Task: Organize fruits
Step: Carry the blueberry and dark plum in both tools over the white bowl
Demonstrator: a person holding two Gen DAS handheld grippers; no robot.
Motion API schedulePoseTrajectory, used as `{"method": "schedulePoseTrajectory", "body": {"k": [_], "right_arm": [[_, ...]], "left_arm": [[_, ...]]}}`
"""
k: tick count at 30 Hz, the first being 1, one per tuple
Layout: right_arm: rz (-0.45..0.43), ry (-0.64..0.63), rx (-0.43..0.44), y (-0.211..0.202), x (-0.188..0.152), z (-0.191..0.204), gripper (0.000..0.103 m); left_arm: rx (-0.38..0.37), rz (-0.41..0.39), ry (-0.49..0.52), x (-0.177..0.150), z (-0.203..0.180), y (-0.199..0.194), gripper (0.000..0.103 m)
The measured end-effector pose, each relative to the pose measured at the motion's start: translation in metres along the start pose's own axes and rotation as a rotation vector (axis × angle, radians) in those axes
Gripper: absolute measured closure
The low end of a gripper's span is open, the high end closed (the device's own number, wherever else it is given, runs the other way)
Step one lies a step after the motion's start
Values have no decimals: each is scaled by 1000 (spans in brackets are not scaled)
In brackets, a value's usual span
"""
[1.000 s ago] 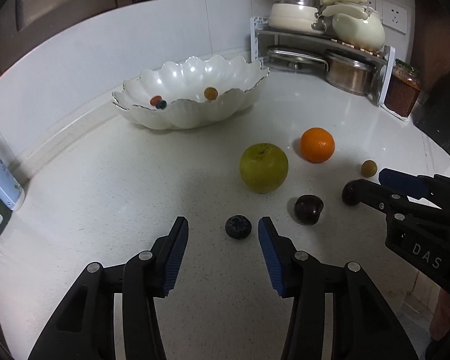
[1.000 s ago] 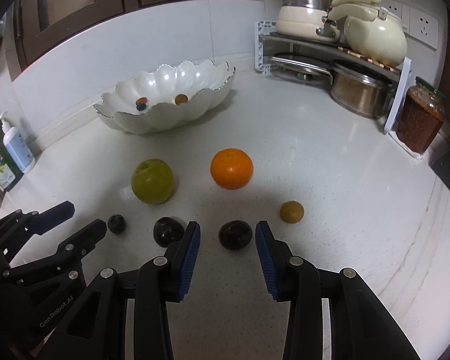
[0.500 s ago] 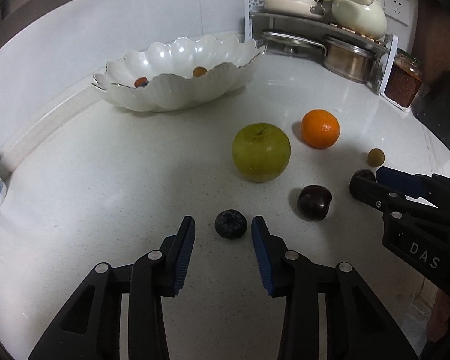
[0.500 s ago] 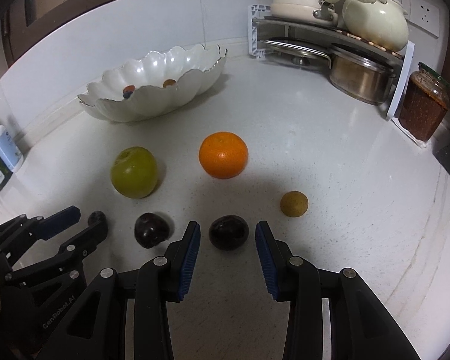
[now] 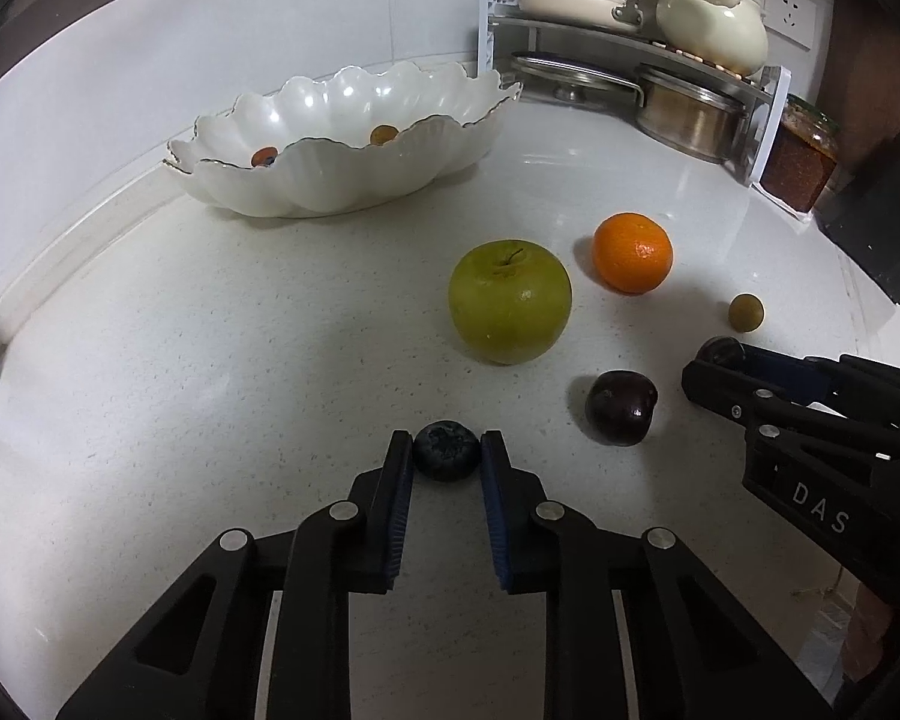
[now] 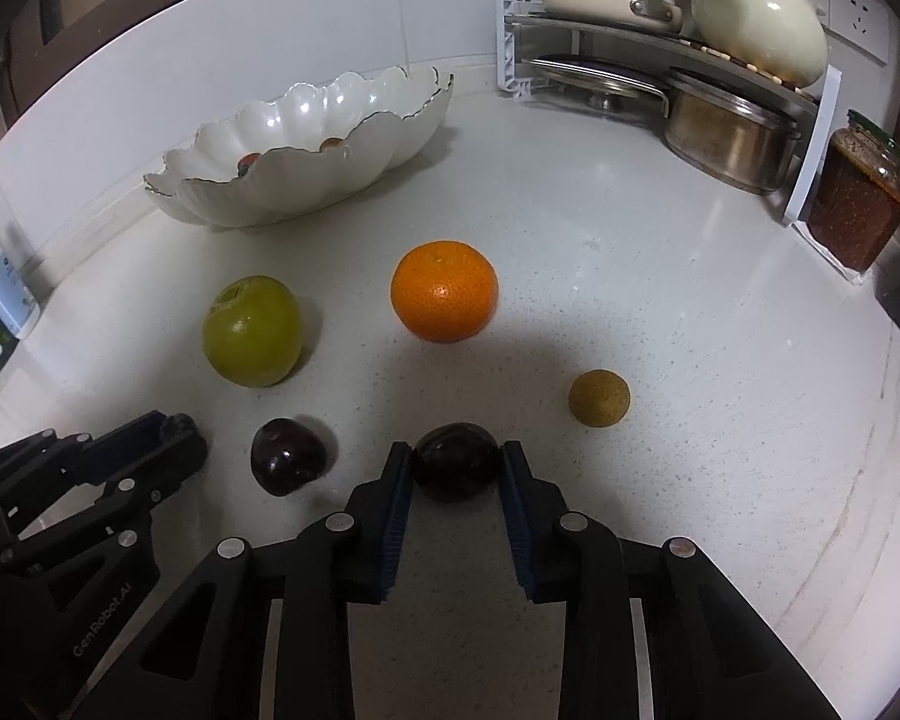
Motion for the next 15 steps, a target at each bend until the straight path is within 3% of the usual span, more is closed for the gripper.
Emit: {"method": "schedulePoseTrajectory", "body": {"k": [15], "right_arm": [[-50, 5, 9, -25, 0, 0, 73]], "left_arm": [[-6, -52, -20, 7, -3, -25, 80]]}}
Point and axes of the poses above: each gripper's, at about its wrist camera, not at the fingertips, and y roughly the way its jaws point, z to its left, x to its top, the point moved 1 cm from there along y, roughly the way its jaws point, and after that the axes turned 8 degrees about -x, right-handed, at the moved point
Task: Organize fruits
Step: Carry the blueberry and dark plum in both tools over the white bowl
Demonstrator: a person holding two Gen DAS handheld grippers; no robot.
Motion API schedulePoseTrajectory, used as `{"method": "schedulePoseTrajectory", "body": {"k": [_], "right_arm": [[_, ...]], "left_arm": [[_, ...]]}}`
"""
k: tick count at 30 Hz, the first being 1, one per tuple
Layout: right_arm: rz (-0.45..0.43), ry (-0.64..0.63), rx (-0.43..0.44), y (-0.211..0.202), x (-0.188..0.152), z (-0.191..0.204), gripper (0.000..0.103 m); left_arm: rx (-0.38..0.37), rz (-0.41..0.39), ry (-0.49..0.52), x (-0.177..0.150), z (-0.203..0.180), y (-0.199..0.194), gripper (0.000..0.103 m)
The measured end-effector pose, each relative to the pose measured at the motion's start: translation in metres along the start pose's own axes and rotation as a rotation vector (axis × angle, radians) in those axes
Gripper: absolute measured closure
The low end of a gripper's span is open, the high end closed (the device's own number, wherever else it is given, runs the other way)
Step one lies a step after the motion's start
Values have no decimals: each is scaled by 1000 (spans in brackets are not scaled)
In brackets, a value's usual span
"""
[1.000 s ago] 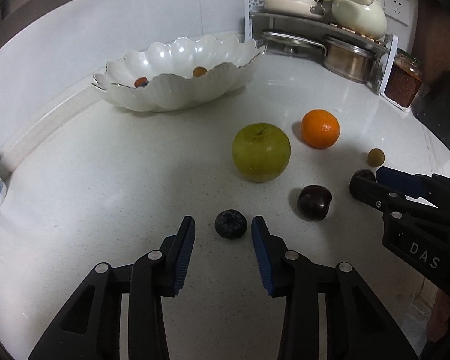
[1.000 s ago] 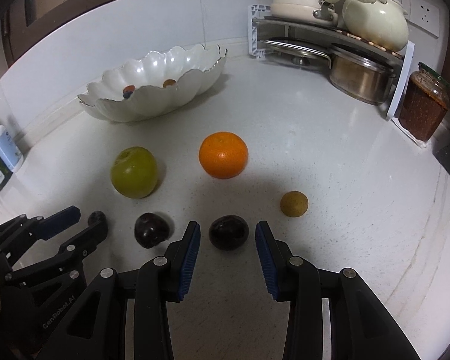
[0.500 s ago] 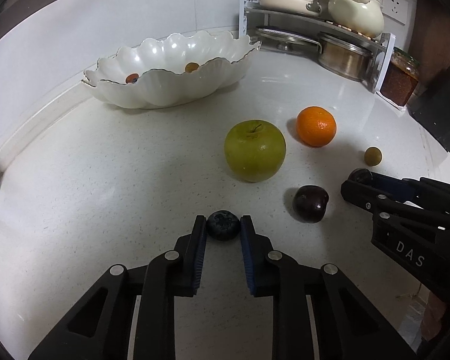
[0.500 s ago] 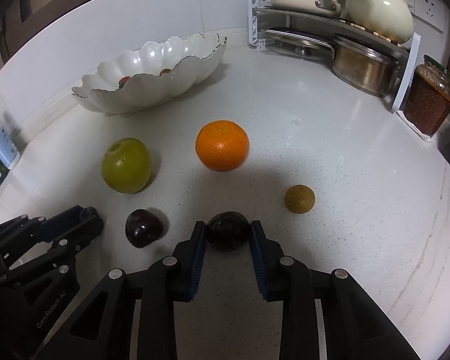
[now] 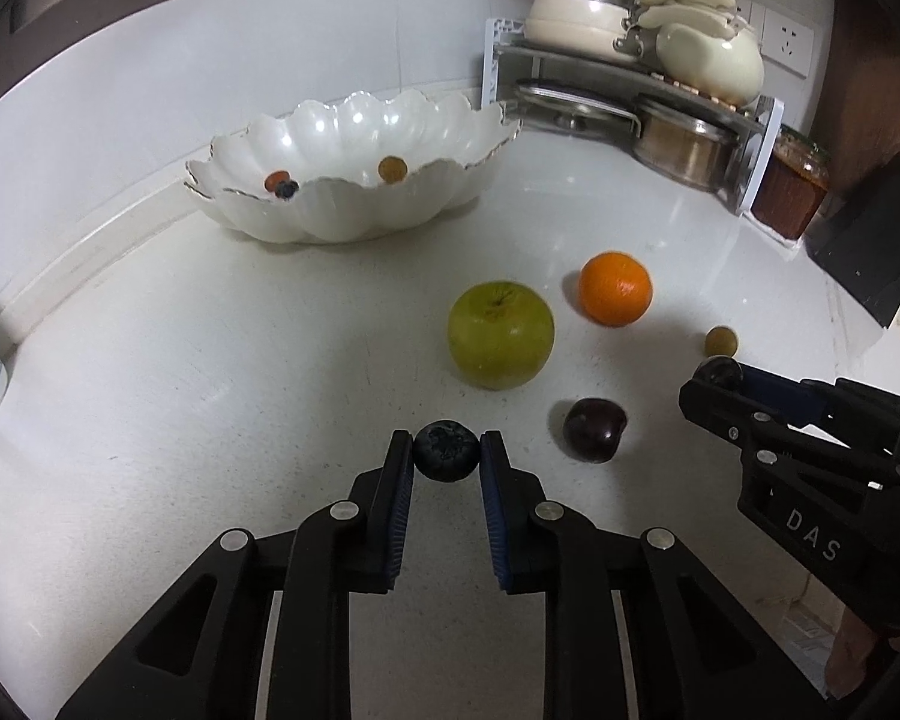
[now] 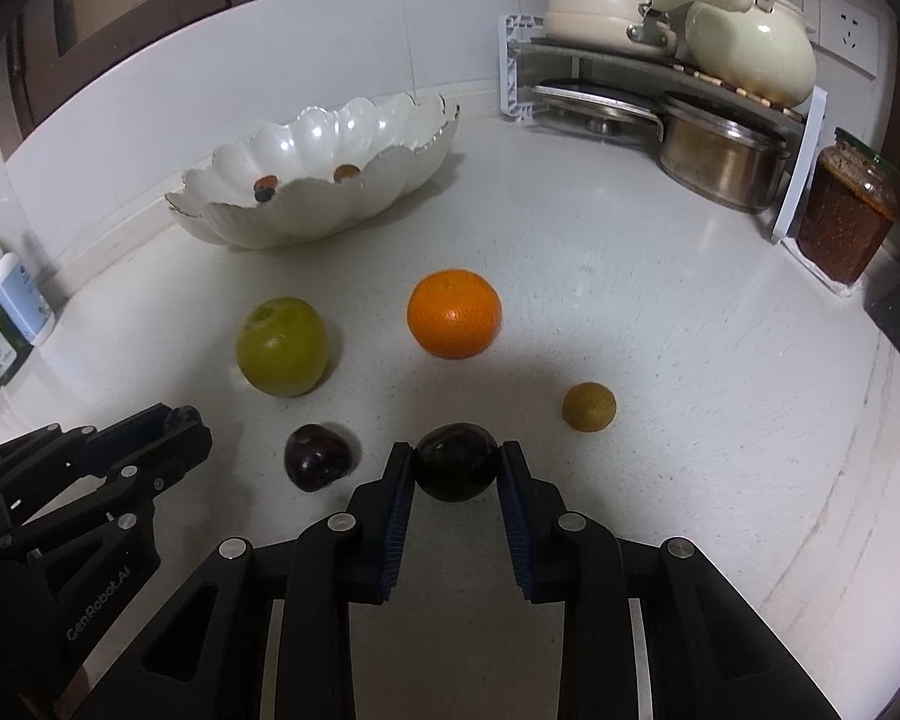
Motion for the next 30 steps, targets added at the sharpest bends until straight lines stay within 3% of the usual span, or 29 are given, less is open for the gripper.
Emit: {"method": "schedulePoseTrajectory", "body": {"k": [30], "right_arm": [[-195, -11, 42, -93, 22, 9, 73]], "left_arm": [[15, -206, -15, 22, -6, -101, 80]]}}
Point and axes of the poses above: each gripper's, at about its wrist camera, not at the fingertips, and y roughly the way its jaws point, z to its left, x to its top, the point moved 1 cm from there along y, roughly the way its jaws point, and after that the axes turned 8 degrees about -x, right-handed, at the moved point
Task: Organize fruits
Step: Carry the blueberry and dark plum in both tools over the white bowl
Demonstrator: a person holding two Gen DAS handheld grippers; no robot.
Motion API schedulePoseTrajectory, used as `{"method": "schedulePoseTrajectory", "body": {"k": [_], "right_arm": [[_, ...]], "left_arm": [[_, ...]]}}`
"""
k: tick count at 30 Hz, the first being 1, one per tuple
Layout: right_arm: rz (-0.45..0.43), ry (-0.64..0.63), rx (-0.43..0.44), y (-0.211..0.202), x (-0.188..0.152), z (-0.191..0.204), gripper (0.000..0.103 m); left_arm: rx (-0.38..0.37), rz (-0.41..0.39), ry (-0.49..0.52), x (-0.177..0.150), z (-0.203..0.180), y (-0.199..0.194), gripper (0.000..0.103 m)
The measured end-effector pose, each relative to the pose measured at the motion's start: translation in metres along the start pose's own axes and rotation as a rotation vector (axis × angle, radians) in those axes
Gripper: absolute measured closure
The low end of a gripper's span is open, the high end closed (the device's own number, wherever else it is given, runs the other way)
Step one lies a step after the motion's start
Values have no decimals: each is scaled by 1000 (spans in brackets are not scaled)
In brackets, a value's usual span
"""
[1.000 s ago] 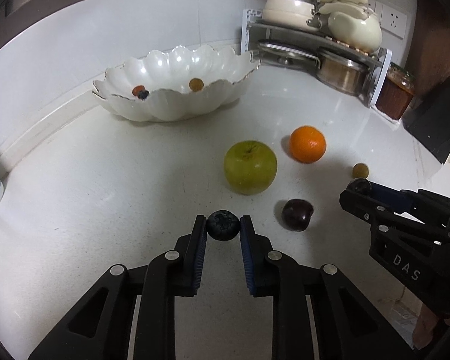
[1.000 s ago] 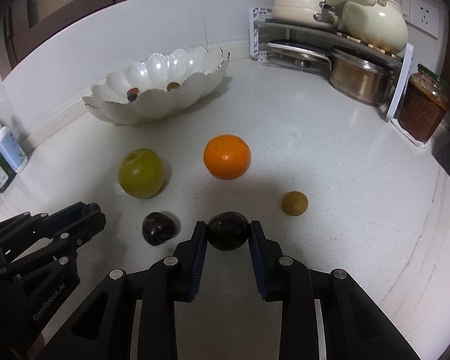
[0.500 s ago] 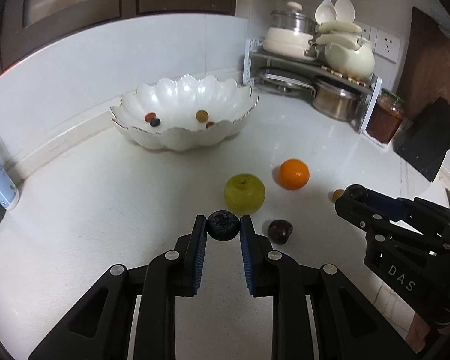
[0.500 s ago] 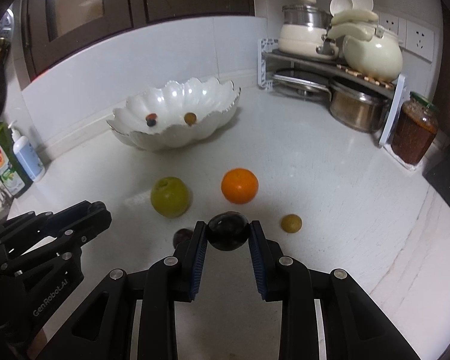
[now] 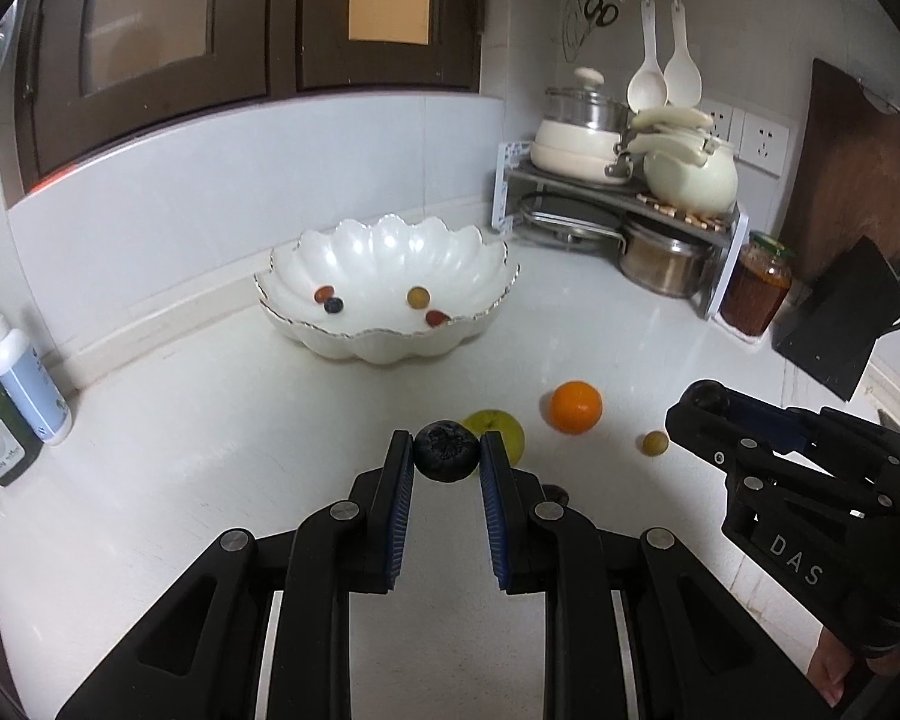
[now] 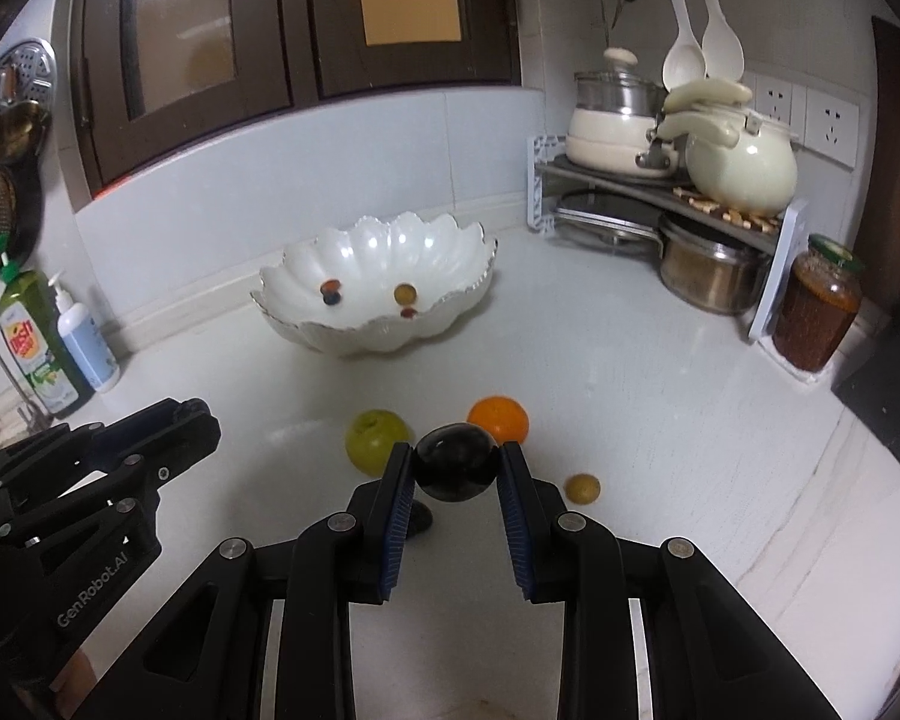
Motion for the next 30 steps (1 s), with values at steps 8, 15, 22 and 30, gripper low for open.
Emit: {"method": "schedulePoseTrajectory", "body": {"k": [8, 15, 22, 30], "right_arm": [[-55, -5, 6, -14, 17, 5, 73], [-97, -3, 13, -20, 32, 12, 73], [-127, -9, 12, -18, 49, 21, 73], [-133, -1, 39, -9, 69, 29, 73]], "left_arm": [[14, -54, 3, 13, 3, -17, 80], [32, -97, 6, 28, 9, -26, 80], [53, -145, 33, 46, 16, -33, 80], [72, -182, 46, 68, 27, -34, 80]]}}
Point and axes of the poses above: each gripper's, at about its wrist camera, not at the fingertips, and y roughly the way its jaws point, z to its left, x to its top, the point moved 1 cm from there along y, roughly the way its jaws point, and after that the axes turned 8 degrees about -x, right-handed, at the moved point
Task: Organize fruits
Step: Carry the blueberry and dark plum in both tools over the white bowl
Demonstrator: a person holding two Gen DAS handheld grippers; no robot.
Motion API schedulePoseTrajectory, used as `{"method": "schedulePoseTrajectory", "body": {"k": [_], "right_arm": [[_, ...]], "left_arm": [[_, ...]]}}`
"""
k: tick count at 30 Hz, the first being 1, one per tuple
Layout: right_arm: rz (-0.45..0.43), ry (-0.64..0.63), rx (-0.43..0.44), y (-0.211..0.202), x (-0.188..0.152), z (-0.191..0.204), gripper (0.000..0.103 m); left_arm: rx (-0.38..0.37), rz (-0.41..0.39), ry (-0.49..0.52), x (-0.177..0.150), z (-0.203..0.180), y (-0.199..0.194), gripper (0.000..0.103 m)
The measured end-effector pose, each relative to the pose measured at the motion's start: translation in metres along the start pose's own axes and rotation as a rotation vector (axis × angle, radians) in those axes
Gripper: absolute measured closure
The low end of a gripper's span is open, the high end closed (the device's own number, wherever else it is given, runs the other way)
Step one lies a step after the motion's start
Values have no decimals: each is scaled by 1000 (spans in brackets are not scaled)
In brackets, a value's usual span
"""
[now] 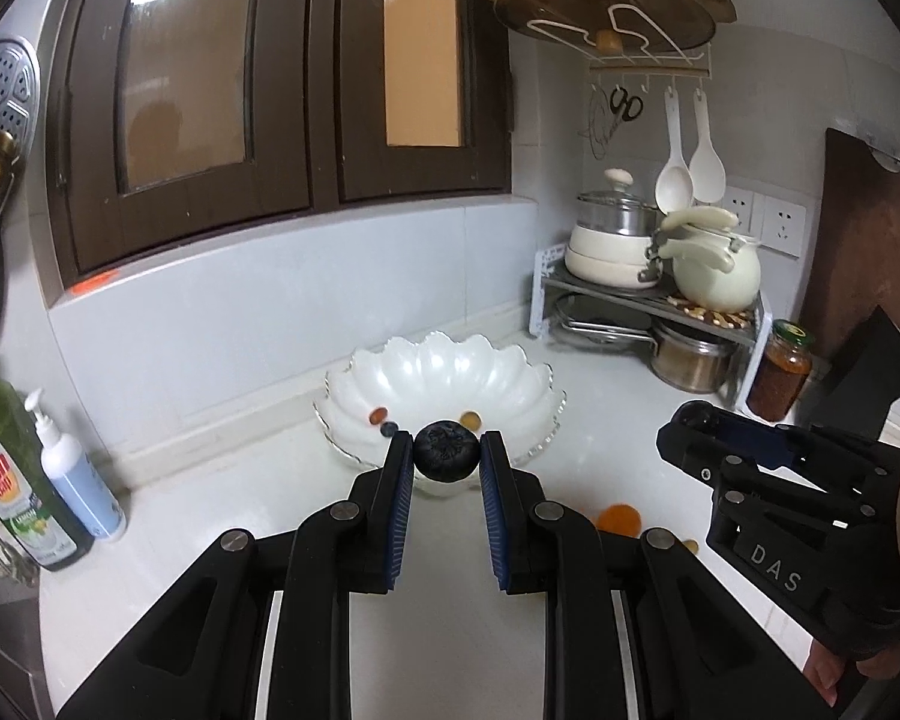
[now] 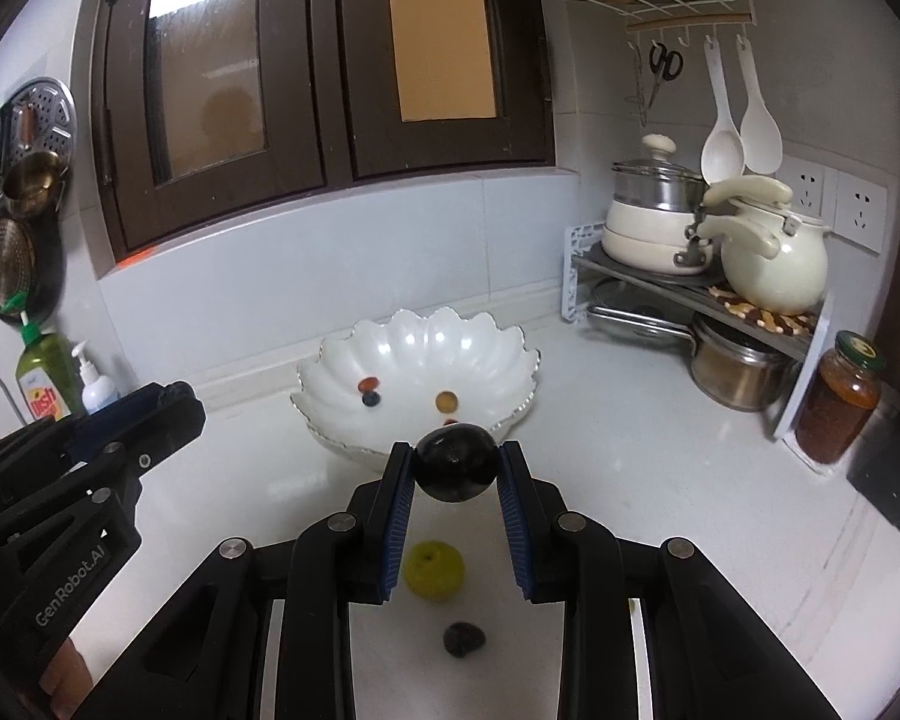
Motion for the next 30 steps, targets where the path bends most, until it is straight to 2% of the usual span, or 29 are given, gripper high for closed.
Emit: {"method": "schedulePoseTrajectory", "body": {"k": [11, 23, 30], "right_arm": [[-24, -14, -1, 19, 33, 13, 73], [41, -25, 8, 63, 69, 19, 73], [82, -33, 10, 90, 88, 22, 73]], "left_arm": [[8, 9, -31, 27, 22, 24, 80], [18, 41, -21, 62, 40, 57, 80], [8, 94, -19, 77, 51, 85, 80]]}}
Point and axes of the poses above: each gripper's, at about its wrist camera, not at the fingertips, and y roughly the way its jaws point, z to its left, x to its top, the point moved 1 cm from there along y, roughly the way its jaws point, and after that the axes turned 8 degrees about -x, right-handed, at the moved point
